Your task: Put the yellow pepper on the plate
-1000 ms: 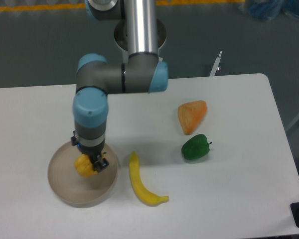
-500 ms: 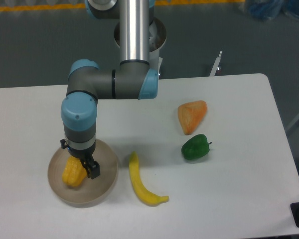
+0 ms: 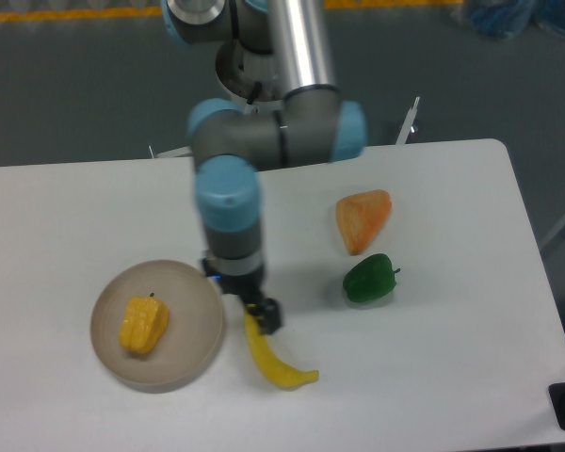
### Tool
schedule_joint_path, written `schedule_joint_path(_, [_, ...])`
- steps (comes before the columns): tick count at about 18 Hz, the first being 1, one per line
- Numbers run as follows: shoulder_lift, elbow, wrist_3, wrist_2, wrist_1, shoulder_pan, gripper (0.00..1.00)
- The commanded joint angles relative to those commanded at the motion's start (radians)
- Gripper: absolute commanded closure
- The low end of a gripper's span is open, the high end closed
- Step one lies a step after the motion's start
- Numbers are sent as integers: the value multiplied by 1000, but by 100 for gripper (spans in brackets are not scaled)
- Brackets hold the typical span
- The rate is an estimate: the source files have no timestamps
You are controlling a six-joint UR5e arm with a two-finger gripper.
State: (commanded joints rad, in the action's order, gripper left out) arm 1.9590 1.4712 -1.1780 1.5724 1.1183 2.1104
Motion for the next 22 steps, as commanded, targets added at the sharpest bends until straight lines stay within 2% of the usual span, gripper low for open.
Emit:
schedule_joint_path(3, [-12,-14,-115,-17,3,89,0])
schedule_joint_path(9, [-46,11,-236,-9,27,149,0])
schedule_joint_path(13, [-37,49,-308,-3,31,207,0])
schedule_joint_path(22, [-34,54,-308,-3,31,214,0])
